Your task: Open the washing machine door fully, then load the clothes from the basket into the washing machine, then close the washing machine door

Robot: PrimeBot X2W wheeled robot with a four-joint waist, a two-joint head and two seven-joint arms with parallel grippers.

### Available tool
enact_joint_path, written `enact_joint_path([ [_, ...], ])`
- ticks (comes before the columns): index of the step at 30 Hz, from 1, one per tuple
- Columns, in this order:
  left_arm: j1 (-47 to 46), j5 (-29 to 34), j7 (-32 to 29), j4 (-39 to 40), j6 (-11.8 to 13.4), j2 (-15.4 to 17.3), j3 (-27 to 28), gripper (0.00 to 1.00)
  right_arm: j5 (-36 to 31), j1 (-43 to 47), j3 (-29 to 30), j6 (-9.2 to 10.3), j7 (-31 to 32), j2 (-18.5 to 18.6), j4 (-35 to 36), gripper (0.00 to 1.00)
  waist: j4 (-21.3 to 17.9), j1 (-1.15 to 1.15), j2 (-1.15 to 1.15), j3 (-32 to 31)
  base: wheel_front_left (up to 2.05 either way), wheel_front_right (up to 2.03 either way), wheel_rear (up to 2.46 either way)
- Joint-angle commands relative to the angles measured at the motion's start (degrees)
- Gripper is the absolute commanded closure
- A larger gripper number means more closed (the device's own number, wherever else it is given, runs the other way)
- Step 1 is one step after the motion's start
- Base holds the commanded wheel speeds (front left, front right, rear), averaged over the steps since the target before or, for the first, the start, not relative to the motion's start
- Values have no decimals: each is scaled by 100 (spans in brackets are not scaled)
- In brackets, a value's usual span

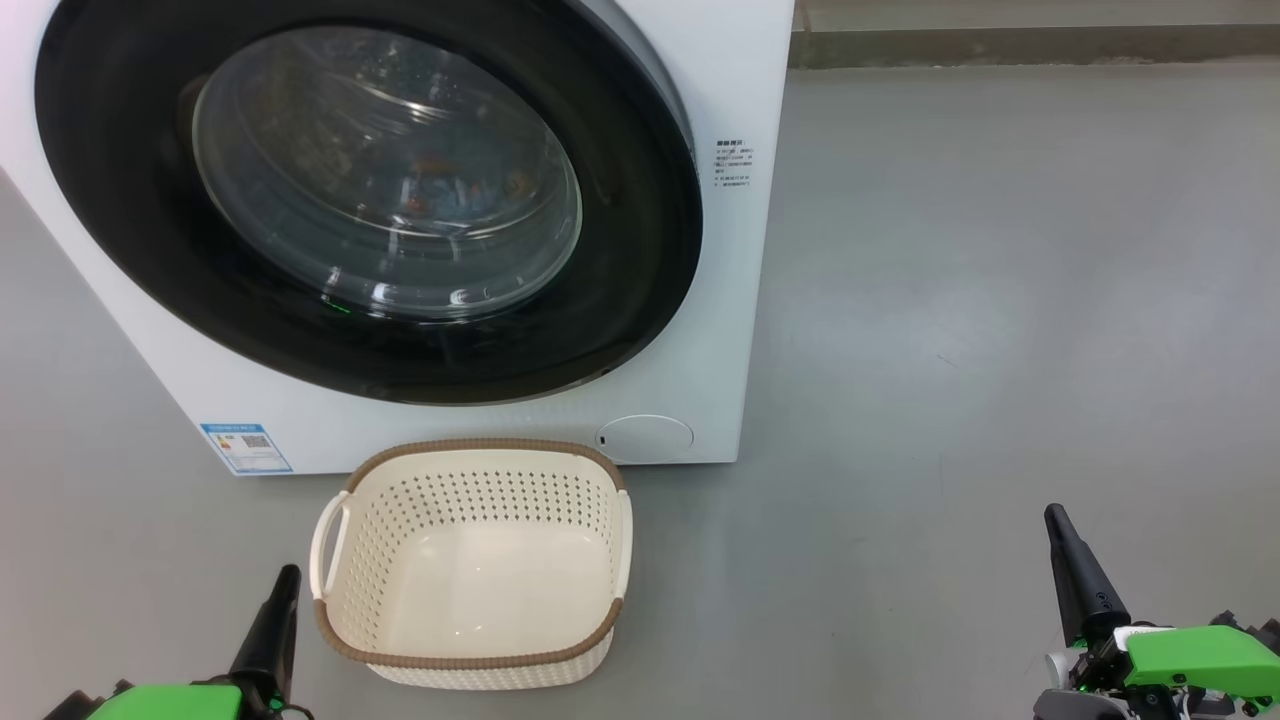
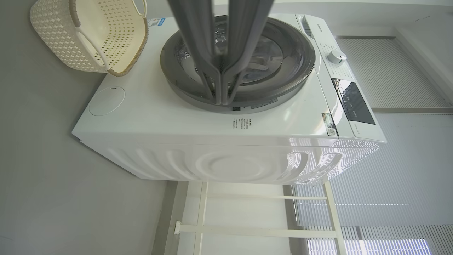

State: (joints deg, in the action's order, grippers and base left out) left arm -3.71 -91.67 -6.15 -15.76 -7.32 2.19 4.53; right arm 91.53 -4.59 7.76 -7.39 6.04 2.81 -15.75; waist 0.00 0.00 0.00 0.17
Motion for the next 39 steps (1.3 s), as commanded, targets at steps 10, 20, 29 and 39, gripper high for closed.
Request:
enact_joint_path([
  [10, -249, -48, -36, 170, -16, 71, 201, 100, 65, -159, -127, -10, 43, 13, 173, 100, 0, 0, 0, 0, 0, 0, 0],
  [20, -249, -47, -37, 170, -16, 71, 202, 100, 64, -159, -125, -10, 44, 12, 173, 100, 0, 0, 0, 0, 0, 0, 0],
  [29, -249, -47, -37, 170, -16, 71, 203, 100, 63, -159, -124, -10, 45, 12, 173, 100, 0, 0, 0, 0, 0, 0, 0],
  [39, -249, -46, -37, 170, -16, 70, 203, 100, 62, -159, -123, -10, 46, 11, 173, 100, 0, 0, 0, 0, 0, 0, 0],
])
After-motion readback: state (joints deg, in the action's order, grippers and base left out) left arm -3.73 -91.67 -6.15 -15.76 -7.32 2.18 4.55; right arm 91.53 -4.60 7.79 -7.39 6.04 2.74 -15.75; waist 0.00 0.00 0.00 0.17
